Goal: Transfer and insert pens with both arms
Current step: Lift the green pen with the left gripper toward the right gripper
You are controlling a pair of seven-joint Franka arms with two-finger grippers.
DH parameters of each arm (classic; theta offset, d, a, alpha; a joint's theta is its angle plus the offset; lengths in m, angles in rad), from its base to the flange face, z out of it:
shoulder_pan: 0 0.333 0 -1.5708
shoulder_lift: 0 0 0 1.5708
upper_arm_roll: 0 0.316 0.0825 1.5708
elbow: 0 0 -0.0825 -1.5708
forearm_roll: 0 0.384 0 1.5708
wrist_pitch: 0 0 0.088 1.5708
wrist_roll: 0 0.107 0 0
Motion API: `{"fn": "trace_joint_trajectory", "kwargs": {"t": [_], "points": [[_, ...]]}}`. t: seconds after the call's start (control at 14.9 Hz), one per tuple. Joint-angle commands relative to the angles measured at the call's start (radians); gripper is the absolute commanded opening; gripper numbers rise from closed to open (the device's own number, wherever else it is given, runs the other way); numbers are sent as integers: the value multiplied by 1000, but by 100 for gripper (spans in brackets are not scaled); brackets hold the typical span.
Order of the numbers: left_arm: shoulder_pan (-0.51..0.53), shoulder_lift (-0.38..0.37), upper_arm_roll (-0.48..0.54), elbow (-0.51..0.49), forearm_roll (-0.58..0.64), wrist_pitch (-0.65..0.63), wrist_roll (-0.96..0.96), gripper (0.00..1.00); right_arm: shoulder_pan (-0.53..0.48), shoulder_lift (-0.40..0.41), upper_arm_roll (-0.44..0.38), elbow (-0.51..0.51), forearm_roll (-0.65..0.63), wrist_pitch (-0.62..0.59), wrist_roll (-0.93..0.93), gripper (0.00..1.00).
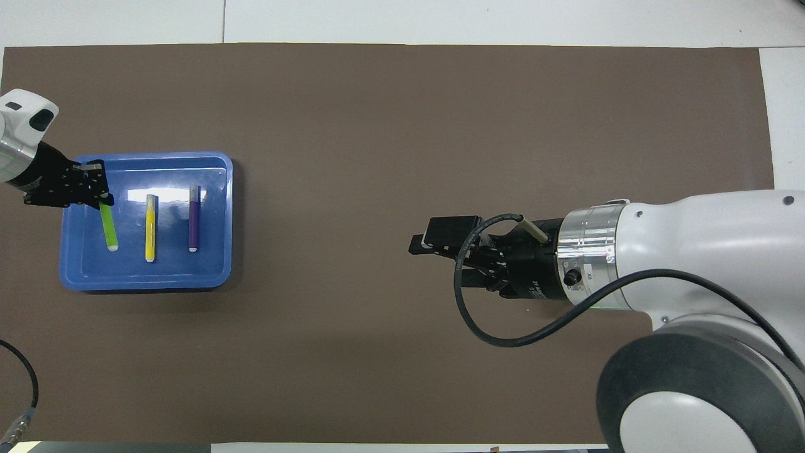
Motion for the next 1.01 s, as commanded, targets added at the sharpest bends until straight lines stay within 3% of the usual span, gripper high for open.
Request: {"fn": "trace_joint_trajectory", "kwargs": {"t": [0.0, 0.47, 0.74, 0.94], "points": [[-62, -50, 5, 46, -82, -111, -267, 0, 3, -26, 3, -29, 23, 26, 10, 100], [-231, -193, 5, -52, -398, -131, -952, 0, 13, -24, 10, -29, 23, 39, 73, 100], [-302, -251, 5, -162, -576, -82, -1080, 0, 84, -21, 18, -21, 23, 82, 214, 100], [-343, -313, 3, -262, -668, 13, -1097, 0, 145, -21, 18, -30, 22, 185, 247, 100]]}}
